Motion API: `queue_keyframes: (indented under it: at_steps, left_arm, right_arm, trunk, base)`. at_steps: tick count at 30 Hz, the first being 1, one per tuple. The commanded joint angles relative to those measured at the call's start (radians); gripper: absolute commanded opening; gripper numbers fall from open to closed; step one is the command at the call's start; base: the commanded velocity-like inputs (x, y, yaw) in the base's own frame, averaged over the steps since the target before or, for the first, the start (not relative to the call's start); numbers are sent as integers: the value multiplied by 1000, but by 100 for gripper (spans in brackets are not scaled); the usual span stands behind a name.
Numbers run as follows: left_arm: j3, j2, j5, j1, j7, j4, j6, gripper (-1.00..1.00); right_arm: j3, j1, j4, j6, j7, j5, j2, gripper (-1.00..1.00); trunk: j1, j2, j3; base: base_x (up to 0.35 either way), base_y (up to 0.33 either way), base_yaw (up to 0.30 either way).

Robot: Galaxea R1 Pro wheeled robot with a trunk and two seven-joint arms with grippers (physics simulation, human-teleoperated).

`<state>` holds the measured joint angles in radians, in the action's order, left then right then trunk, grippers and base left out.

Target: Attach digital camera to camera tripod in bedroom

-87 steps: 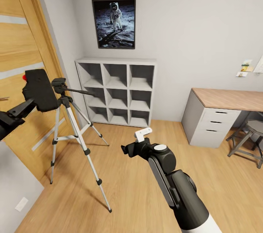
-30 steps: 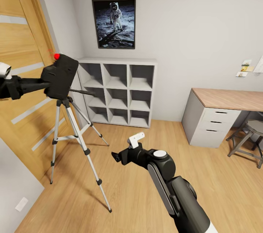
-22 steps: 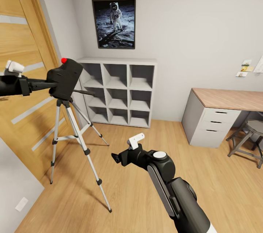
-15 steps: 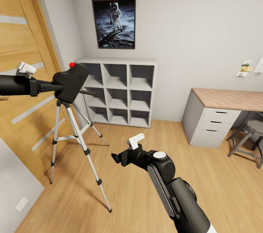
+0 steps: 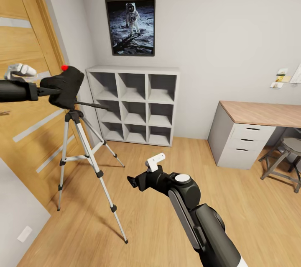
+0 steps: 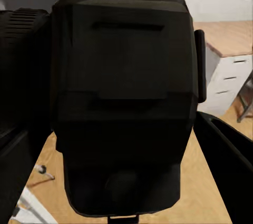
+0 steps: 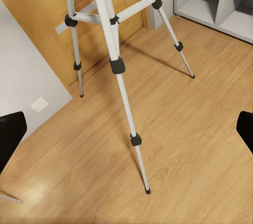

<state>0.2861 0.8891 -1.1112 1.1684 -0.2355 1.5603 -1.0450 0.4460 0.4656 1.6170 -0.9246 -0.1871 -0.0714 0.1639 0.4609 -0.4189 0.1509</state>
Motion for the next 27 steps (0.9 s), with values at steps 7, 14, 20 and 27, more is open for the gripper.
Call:
queue_keyframes:
  at_steps: [7, 14, 20, 27]
  left_arm:
    - [-36, -38, -199, 75, 378, 14, -2, -100]
    - [-47, -49, -357, 132, 630, 0, 4, -100]
    - [-55, -50, -520, 141, 831, 8, 43, -100]
    - [-56, -52, -627, 146, 996, 23, 69, -100]
  right_arm:
    - [3, 1, 0, -4, 4, -7, 0, 100]
    - [4, 0, 0, -4, 4, -7, 0, 100]
    - [5, 0, 0, -4, 5, -7, 0, 100]
    - [6, 0, -1, -4, 4, -7, 0, 100]
  trunk:
    - [1, -2, 2]
    - [1, -2, 2]
    - [1, -2, 2]
    - [1, -2, 2]
  base:
    - [0, 0, 0]
    - [0, 0, 0]
    - [0, 0, 0]
    - [43, 21, 0]
